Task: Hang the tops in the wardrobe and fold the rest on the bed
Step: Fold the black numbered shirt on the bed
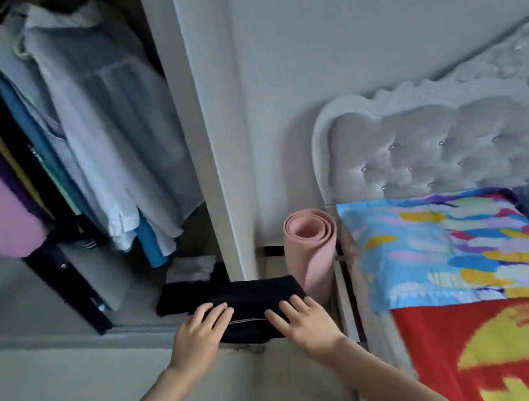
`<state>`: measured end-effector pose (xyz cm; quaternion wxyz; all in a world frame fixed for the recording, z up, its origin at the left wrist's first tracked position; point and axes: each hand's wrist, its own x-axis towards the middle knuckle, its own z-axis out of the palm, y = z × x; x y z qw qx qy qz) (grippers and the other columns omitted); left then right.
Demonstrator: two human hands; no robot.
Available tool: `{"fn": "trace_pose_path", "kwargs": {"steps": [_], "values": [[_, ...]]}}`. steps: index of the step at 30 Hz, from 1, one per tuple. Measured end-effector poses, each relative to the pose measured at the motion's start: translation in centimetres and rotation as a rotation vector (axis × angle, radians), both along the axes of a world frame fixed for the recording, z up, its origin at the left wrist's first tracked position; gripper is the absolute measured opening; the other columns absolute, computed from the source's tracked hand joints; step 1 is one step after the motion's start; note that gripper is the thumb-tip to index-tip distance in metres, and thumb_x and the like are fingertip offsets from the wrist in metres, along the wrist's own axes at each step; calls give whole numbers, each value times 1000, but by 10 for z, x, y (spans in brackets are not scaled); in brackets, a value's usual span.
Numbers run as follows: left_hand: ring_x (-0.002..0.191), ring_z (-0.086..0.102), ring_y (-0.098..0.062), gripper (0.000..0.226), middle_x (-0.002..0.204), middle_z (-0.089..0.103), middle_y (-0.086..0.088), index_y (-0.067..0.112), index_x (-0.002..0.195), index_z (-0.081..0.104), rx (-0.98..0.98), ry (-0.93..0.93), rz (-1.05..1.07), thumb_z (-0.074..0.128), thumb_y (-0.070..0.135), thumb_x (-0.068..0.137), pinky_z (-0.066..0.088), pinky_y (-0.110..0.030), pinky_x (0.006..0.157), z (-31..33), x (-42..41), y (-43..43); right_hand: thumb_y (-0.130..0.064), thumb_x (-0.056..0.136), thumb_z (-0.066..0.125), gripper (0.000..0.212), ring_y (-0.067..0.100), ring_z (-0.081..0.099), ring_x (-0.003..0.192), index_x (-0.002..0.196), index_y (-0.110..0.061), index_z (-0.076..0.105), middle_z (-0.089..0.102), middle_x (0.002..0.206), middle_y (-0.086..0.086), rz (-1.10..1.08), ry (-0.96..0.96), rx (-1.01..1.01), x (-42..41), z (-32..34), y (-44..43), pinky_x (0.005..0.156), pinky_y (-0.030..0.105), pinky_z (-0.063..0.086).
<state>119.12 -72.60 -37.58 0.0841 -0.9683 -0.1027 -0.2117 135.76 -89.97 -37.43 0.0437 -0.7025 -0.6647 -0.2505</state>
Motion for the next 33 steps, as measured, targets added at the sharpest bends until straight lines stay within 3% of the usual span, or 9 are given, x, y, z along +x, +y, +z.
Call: {"fn": "trace_pose_path", "kwargs": {"steps": [3,6,9,14,20,24,27,30,33], "values": [[75,71,-21,41,88,73,1,14,85,76,0,-17,53,40,3,69,49,-24,48,-12,-40,51,-23,61,62,53,18,51,66,111,-18,46,61,74,-4,63,15,-41,-31,-13,65,51,20,40],[79,69,-22,41,91,72,2,15,91,73,-48,13,67,66,3,53,51,-24,51,-34,-71,102,-25,67,59,45,18,47,67,109,-18,47,60,72,-4,88,48,-102,-54,-30,122,51,21,39],[81,66,-20,46,91,71,3,17,96,69,-80,9,111,63,0,53,51,-24,52,-53,-102,168,-28,50,80,68,18,52,65,110,-18,48,60,74,-3,85,105,-244,-83,-43,190,51,21,41],[89,55,-18,48,91,71,4,19,103,55,-219,110,162,47,5,59,50,-24,50,-84,-138,253,-28,37,84,84,16,58,61,111,-20,45,62,75,-4,61,235,-439,-112,-61,285,53,18,45],[85,58,-21,69,89,71,3,20,104,49,-354,269,178,75,7,41,50,-25,50,-132,-128,321,-38,31,84,90,13,61,63,110,-23,43,64,75,-7,61,327,-604,-100,-98,359,54,17,48],[84,50,-21,44,86,70,3,19,101,49,-303,278,185,37,9,61,48,-26,46,-168,-110,363,-35,20,85,97,11,62,62,107,-25,43,65,72,-9,53,434,-648,-81,-139,402,52,15,48],[81,55,-22,43,85,70,3,18,101,52,-273,323,190,44,10,59,49,-26,45,-214,-86,411,-38,14,84,102,11,64,63,107,-25,43,66,75,-10,95,388,-648,-54,-196,454,51,15,48],[70,65,-22,55,85,70,1,17,99,59,-240,407,168,67,8,45,50,-26,44,-277,-64,464,-31,21,87,97,14,64,65,109,-25,45,67,78,-7,126,401,-637,-32,-278,507,54,17,52],[73,62,-19,42,86,71,3,18,103,52,-141,429,163,47,13,62,49,-23,45,-364,-27,521,-27,45,75,62,16,64,63,105,-25,62,67,75,-4,147,277,-542,0,-363,563,54,18,51]]}}
